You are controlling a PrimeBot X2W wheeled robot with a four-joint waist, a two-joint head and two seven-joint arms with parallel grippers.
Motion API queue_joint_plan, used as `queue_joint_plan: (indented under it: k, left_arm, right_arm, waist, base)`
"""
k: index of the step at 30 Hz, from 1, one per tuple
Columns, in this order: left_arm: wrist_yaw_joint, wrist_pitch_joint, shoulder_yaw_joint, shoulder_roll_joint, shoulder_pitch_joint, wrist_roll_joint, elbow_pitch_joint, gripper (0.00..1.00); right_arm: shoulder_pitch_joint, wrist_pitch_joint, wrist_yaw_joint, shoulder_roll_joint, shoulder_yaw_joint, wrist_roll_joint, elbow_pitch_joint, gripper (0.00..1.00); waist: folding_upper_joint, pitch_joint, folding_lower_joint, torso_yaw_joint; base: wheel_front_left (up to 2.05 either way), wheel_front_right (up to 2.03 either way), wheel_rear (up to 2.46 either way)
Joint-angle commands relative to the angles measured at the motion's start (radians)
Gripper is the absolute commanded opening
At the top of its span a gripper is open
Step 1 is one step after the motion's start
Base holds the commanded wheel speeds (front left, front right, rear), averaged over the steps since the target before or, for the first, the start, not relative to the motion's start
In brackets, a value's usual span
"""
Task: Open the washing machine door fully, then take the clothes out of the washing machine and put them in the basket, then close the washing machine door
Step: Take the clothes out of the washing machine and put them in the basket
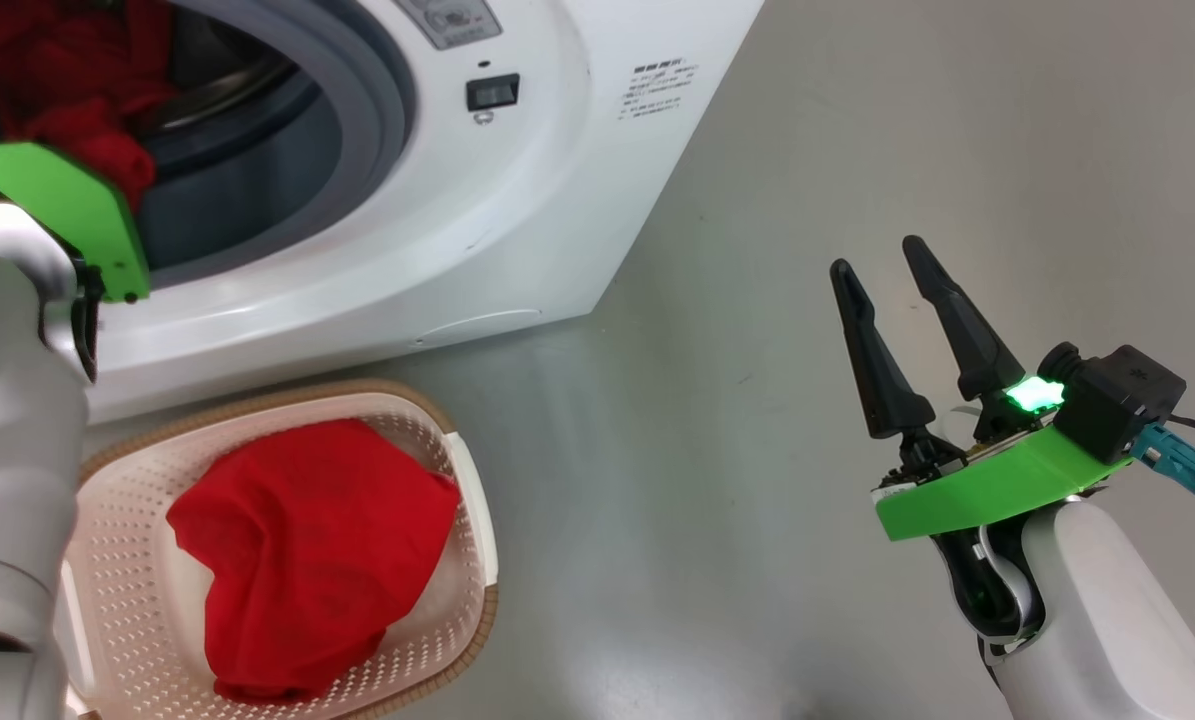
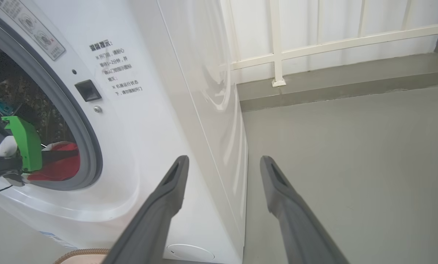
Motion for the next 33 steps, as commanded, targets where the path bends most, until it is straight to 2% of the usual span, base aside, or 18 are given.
queue_joint_plan:
  k: [1, 3, 17, 26, 33]
  left_arm:
    - [-0.013, -0.022, 0.004, 0.038, 0.007, -0.006, -0.017, 0.0]
    - [-0.032, -0.047, 0.004, 0.029, 0.011, -0.013, -0.018, 0.0]
    - [-0.076, -0.212, -0.018, -0.03, 0.026, -0.027, -0.021, 0.0]
    - [-0.095, -0.277, -0.028, -0.056, 0.076, -0.036, -0.044, 0.0]
    - [-0.098, -0.297, -0.035, -0.064, 0.145, -0.035, -0.126, 0.0]
  right_arm:
    - [0.005, -0.005, 0.002, -0.001, 0.018, -0.01, -0.019, 1.0]
    - [0.01, -0.005, 0.002, -0.002, 0.018, -0.011, -0.018, 1.0]
    - [0.035, -0.005, 0.002, -0.024, 0.026, -0.009, -0.007, 1.0]
    - [0.058, -0.005, 0.002, -0.038, 0.035, -0.006, 0.007, 1.0]
    - [0.081, -0.005, 0.002, -0.046, 0.049, -0.001, 0.015, 1.0]
  waist:
    - [-0.0001, -0.01, 0.0, 0.005]
    - [-0.0001, -0.018, 0.0, 0.01]
    - [-0.0001, -0.077, 0.0, 0.073]
    - [-0.0001, -0.139, 0.0, 0.108]
    - [-0.0001, -0.189, 0.0, 0.132]
  base:
    - [0.0, 0.0, 0.0]
    - [0.0, 0.0, 0.0]
    - [0.0, 0.0, 0.0]
    - [0.0, 0.0, 0.0]
    - [0.0, 0.0, 0.0]
